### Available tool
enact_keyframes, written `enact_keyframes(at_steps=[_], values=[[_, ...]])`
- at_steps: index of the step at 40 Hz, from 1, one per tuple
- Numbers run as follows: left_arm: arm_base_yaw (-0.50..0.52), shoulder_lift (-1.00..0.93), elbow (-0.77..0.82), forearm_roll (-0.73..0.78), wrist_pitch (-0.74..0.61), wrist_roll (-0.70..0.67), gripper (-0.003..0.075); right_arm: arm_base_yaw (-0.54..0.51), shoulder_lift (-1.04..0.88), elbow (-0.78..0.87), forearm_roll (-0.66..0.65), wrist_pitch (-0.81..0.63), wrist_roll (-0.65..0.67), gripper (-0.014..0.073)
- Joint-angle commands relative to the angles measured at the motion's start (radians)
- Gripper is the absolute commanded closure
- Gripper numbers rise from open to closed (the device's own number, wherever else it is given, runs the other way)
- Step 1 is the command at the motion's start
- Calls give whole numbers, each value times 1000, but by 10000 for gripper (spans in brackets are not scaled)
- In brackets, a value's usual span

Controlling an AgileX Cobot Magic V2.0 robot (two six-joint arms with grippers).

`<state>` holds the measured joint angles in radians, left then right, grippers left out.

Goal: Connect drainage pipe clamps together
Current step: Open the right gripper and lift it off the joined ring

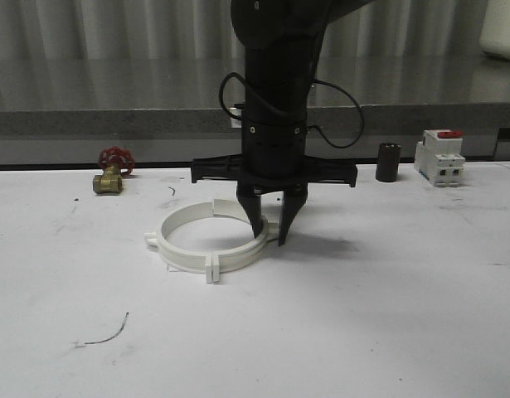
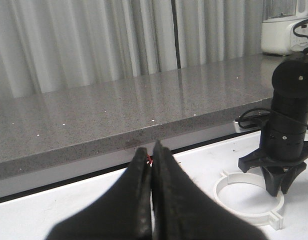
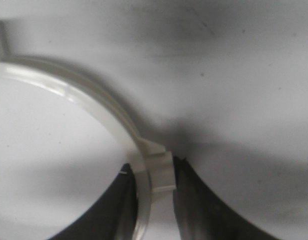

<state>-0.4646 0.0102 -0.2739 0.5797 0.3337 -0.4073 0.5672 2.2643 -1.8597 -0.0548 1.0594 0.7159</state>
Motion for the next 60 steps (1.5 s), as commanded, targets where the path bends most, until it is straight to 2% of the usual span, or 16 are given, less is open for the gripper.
enact_keyframes(at_steps=[1, 5, 8, 14, 18, 36, 40, 43, 48, 51, 60], values=[[1, 10, -28, 11, -69, -4, 741, -1, -53, -27, -8, -14, 0, 414], [1, 10, -28, 11, -69, -4, 741, -1, -53, -27, -8, -10, 0, 395], [1, 10, -28, 11, -69, -4, 741, -1, -53, -27, -8, -10, 0, 337], [1, 10, -28, 11, -69, -4, 741, -1, -53, -27, -8, -18, 0, 166], [1, 10, -28, 11, -69, -4, 741, -1, -53, -33, -17, -21, 3, 105], [1, 10, -28, 11, -69, -4, 741, -1, -111, -107, -31, 107, 1, 99], [1, 10, -28, 11, -69, -4, 741, -1, -131, -107, 3, 128, -42, 174], [1, 10, -28, 11, -69, -4, 741, -1, -144, -107, 41, 140, -73, 314], [1, 10, -28, 11, -69, -4, 741, -1, -182, -105, 55, 153, -86, 606], [1, 10, -28, 11, -69, -4, 741, -1, -212, -100, 49, 162, -107, 732], [1, 10, -28, 11, -69, -4, 741, -9, -361, 33, -14, 130, -173, 715]])
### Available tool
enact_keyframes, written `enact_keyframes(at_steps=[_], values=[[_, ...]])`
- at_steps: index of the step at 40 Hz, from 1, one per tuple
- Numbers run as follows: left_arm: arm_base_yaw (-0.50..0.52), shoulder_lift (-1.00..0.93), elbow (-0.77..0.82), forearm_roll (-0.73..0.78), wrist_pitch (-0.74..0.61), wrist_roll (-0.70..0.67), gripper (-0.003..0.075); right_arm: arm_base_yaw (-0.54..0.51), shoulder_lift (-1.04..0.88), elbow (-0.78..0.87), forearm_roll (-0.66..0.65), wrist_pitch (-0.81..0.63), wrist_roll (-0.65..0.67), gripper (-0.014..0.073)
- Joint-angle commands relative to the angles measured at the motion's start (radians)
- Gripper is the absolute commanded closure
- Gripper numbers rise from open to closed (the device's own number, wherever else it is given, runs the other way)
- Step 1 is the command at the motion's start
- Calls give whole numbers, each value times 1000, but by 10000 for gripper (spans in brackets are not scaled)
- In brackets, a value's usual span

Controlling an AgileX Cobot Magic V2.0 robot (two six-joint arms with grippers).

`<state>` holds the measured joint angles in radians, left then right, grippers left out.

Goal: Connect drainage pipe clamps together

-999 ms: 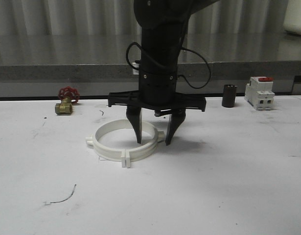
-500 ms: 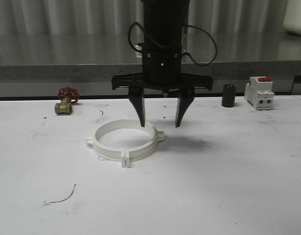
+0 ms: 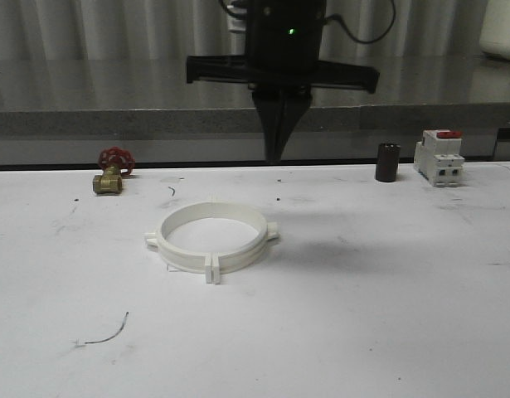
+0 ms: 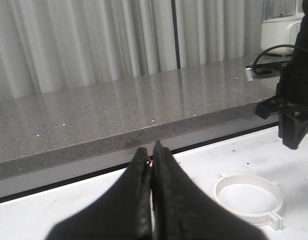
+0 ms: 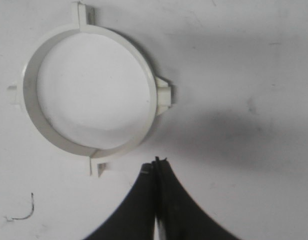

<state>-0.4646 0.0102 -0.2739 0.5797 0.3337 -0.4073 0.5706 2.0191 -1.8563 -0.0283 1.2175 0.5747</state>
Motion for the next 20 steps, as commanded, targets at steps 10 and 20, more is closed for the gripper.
enact_keyframes(at_steps=[10, 20], values=[[1, 10, -28, 11, -69, -4, 741, -144, -352, 332, -27, -140, -114, 715], [1, 10, -28, 11, -69, -4, 741, -322, -650, 671, -49, -240, -227, 715]])
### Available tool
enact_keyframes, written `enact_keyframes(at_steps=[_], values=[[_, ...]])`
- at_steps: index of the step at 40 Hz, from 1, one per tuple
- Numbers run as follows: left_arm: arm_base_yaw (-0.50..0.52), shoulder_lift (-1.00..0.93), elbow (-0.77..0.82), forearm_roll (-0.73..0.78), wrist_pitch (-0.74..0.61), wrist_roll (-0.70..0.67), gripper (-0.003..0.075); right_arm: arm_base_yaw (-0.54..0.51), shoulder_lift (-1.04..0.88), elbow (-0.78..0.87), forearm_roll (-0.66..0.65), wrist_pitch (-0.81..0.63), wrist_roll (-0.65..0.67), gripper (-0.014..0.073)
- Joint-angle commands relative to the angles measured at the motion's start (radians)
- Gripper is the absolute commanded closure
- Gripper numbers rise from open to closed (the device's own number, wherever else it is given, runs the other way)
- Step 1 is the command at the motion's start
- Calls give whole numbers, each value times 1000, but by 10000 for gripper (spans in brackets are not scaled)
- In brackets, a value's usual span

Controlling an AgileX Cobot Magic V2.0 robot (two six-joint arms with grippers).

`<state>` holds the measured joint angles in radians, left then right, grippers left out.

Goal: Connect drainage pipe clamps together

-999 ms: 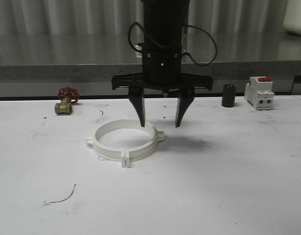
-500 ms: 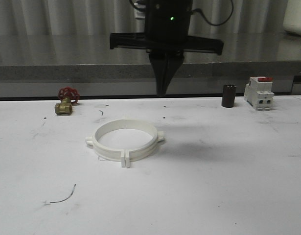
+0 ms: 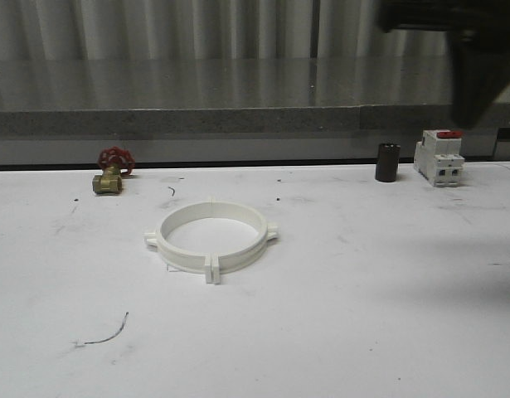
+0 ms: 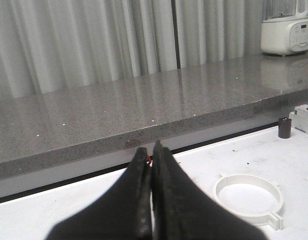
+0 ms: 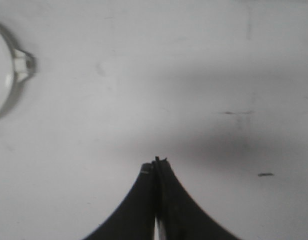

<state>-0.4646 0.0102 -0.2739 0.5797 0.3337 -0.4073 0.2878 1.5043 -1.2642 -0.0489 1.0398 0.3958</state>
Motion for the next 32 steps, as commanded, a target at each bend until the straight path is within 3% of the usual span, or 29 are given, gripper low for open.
enact_keyframes(at_steps=[1, 19, 32], values=[[1, 10, -28, 11, -69, -4, 741, -48, -162, 107, -40, -79, -51, 715], [1, 10, -28, 11, -69, -4, 741, -51, -821, 738, -301, -520, -52, 715], [1, 10, -28, 11, -69, -4, 741, -51, -1247, 914, -306, -727, -52, 715]])
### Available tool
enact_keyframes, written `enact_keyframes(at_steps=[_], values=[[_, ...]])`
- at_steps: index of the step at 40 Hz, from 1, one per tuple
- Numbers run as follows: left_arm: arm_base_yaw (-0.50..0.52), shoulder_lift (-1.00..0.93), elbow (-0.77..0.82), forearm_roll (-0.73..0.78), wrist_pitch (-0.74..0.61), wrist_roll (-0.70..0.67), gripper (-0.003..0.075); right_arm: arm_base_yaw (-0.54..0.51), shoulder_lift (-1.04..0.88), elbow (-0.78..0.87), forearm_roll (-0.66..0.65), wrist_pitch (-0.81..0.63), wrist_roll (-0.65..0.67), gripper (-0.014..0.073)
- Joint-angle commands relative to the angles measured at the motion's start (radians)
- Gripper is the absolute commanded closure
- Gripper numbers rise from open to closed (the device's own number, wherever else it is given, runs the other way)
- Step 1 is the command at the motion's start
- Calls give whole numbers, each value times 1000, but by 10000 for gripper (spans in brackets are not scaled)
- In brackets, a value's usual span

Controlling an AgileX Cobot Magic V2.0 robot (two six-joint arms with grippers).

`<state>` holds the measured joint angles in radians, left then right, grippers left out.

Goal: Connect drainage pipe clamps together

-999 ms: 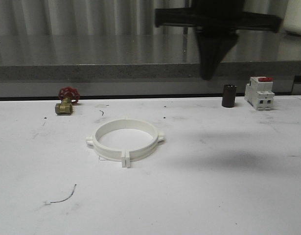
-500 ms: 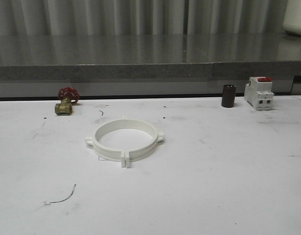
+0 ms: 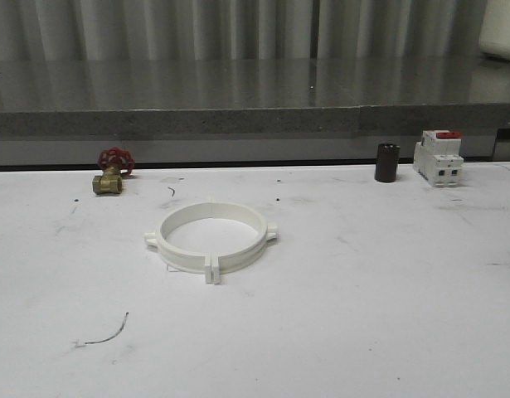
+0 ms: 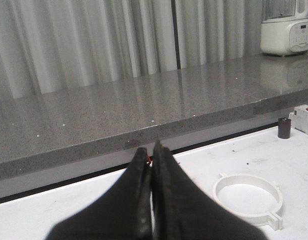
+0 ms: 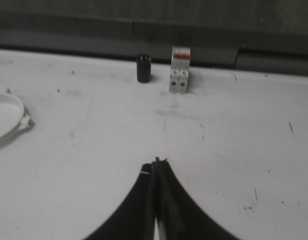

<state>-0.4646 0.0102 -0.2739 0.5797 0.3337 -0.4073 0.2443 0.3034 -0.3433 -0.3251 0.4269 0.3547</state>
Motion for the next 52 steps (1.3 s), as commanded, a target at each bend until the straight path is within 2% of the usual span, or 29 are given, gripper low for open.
enact_keyframes(at_steps=[1, 52], values=[[1, 10, -28, 11, -69, -4, 741, -7, -59, -3, -30, -121, -11, 715], [1, 10, -28, 13, -69, -4, 741, -7, -76, 1, -37, -137, -11, 715]])
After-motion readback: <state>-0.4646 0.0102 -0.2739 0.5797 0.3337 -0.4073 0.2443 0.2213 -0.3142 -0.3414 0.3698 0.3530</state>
